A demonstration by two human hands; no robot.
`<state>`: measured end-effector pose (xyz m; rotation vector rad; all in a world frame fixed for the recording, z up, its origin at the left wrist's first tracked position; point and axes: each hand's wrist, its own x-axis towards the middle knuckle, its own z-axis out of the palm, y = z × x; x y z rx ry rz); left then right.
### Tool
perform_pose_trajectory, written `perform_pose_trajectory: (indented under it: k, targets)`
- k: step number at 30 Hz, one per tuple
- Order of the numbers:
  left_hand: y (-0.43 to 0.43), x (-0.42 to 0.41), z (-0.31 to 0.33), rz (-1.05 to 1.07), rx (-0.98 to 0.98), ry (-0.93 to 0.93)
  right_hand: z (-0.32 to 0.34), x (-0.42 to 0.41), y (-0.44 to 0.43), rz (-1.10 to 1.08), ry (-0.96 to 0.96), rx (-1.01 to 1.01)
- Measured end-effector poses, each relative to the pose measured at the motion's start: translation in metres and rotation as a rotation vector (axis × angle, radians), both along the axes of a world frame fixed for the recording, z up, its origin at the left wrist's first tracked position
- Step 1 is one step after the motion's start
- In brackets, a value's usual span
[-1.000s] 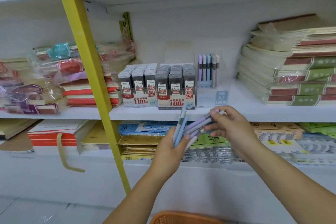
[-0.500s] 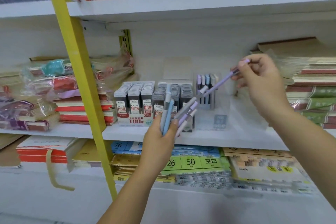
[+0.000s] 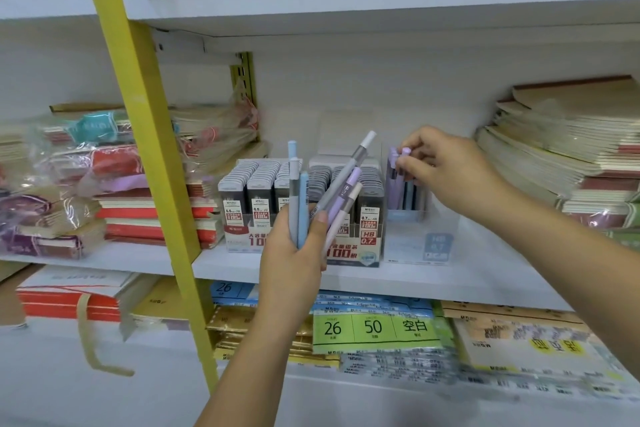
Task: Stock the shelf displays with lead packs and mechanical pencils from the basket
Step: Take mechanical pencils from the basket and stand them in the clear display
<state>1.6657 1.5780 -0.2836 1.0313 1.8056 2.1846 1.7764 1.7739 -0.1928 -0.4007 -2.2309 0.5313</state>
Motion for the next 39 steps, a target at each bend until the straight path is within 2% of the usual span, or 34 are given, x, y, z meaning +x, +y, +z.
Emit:
perform_pose_trajectory:
  k: [4, 6, 9, 12, 14, 16, 18, 22, 25, 27, 29, 31, 34, 37, 39]
  targets:
    - [0.0, 0.0, 0.0, -0.017, 0.004, -0.021, -0.002, -0.005, -0.002, -0.059, 0.017, 0.075]
    - [0.0, 0.0, 0.0, -0.024, 0.009, -0.04, -0.006, -0.006, -0.002, -0.139, 0.025, 0.209]
    - [-0.001, 0.002, 0.001, -0.053, 0.015, -0.082, -0.011, -0.009, -0.006, -0.292, -0.06, 0.427]
    - [-0.002, 0.003, 0.003, -0.081, 0.012, -0.118, -0.013, -0.009, -0.013, -0.327, -0.111, 0.39]
    - [-0.003, 0.004, 0.003, -0.095, 0.009, -0.122, -0.013, -0.007, -0.019, -0.292, -0.027, 0.28]
    - [-0.003, 0.005, 0.004, -0.116, 0.006, -0.118, -0.011, -0.004, -0.029, -0.114, 0.133, -0.02]
    - [-0.002, 0.007, 0.004, -0.132, -0.002, -0.109, -0.006, -0.003, -0.043, 0.119, 0.209, -0.332]
    - [-0.001, 0.009, 0.004, -0.15, -0.018, -0.084, 0.0, -0.004, -0.051, 0.235, 0.268, -0.513]
    - [-0.002, 0.008, 0.004, -0.135, -0.02, -0.063, 0.018, 0.005, -0.042, 0.279, 0.528, -0.678]
    - [-0.002, 0.007, 0.003, -0.119, -0.025, -0.051, 0.029, 0.017, -0.033, 0.243, 0.673, -0.589]
    - [-0.003, 0.006, 0.002, -0.111, -0.025, -0.051, 0.031, 0.027, -0.026, 0.181, 0.652, -0.387]
    - [-0.002, 0.005, 0.002, -0.103, -0.026, -0.044, 0.028, 0.032, -0.023, 0.15, 0.58, -0.262]
    - [-0.001, 0.006, 0.002, -0.093, -0.021, -0.036, 0.019, 0.032, -0.021, 0.105, 0.458, -0.18]
    - [-0.001, 0.006, 0.001, -0.094, -0.018, -0.027, 0.006, 0.026, -0.015, -0.08, 0.202, 0.01]
    - [-0.001, 0.006, 0.001, -0.098, -0.018, -0.029, -0.003, 0.023, -0.012, -0.108, 0.1, 0.05]
